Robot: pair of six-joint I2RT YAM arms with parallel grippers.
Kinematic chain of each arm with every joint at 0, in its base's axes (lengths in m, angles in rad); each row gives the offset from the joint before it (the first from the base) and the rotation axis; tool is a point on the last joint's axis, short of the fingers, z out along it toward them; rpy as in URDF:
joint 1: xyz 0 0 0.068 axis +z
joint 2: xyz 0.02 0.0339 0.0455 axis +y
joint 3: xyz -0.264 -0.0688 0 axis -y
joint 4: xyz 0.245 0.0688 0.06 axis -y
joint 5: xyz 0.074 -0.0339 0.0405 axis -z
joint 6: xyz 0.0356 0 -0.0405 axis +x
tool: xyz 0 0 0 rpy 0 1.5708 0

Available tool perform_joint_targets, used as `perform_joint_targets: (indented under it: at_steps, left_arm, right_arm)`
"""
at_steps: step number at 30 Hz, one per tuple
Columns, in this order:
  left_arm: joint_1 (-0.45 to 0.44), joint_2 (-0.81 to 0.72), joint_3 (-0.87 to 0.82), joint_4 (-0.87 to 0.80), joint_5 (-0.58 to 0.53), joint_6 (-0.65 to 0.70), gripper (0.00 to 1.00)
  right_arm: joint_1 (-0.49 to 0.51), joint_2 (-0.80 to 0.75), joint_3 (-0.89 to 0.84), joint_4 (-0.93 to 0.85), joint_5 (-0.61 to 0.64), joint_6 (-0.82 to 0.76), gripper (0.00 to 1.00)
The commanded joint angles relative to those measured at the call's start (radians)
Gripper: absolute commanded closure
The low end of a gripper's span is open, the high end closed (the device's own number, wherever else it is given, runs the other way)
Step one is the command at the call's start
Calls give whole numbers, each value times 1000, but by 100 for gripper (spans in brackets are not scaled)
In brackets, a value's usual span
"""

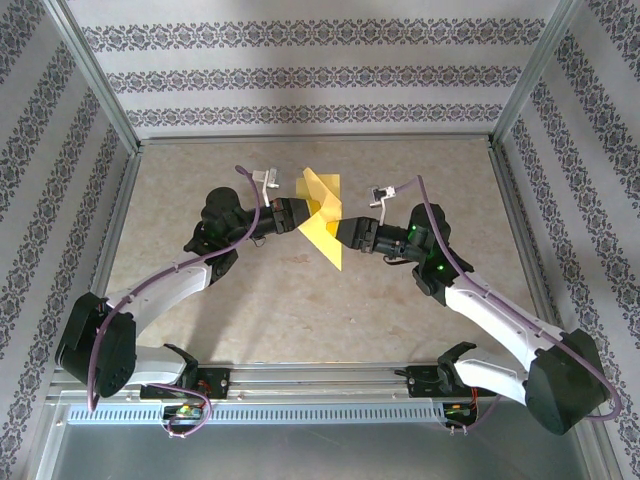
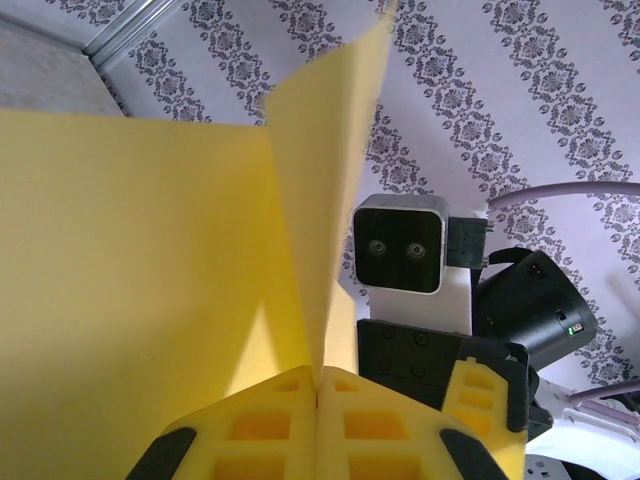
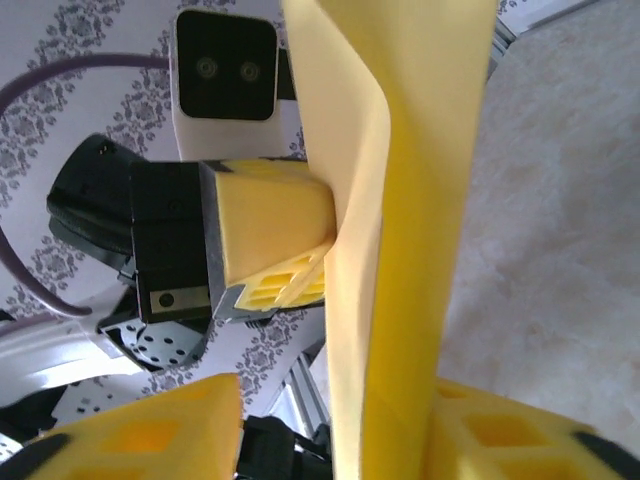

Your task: Fold a paper plane with a square sheet of paper (fold left side to right side)

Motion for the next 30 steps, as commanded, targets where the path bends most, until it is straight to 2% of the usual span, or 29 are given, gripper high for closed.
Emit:
perform_joint_targets:
  at_steps: [1, 9, 13, 17, 19, 24, 26, 30]
  left_arm:
    - [-11, -2, 11, 69, 11, 0, 95]
    - [1, -51, -10, -34, -36, 86, 77]
    - [36, -121, -34, -153, -80, 154, 69]
    - [82, -238, -68, -317, -189, 241, 64]
    - [91, -309, -75, -433, -280, 304, 63]
    - [91, -477, -73, -712, -586, 423, 62]
    - [92, -541, -84, -773, -697, 436, 61]
    - [93, -646, -119, -831, -855, 426, 61]
  right_arm:
    - [-4, 3, 23, 9, 39, -31, 62]
    - [-2, -24, 33, -88, 89, -93, 87]
    - [5, -45, 54, -208, 132, -163, 93]
    - [39, -64, 114, -438, 239, -301, 95]
    - [92, -62, 168, -606, 374, -407, 96]
    - [321, 51, 357, -1000, 913, -663, 97]
    - [391, 147, 438, -1114, 1115, -702, 97]
    - [482, 348, 571, -1283, 1396, -731, 97]
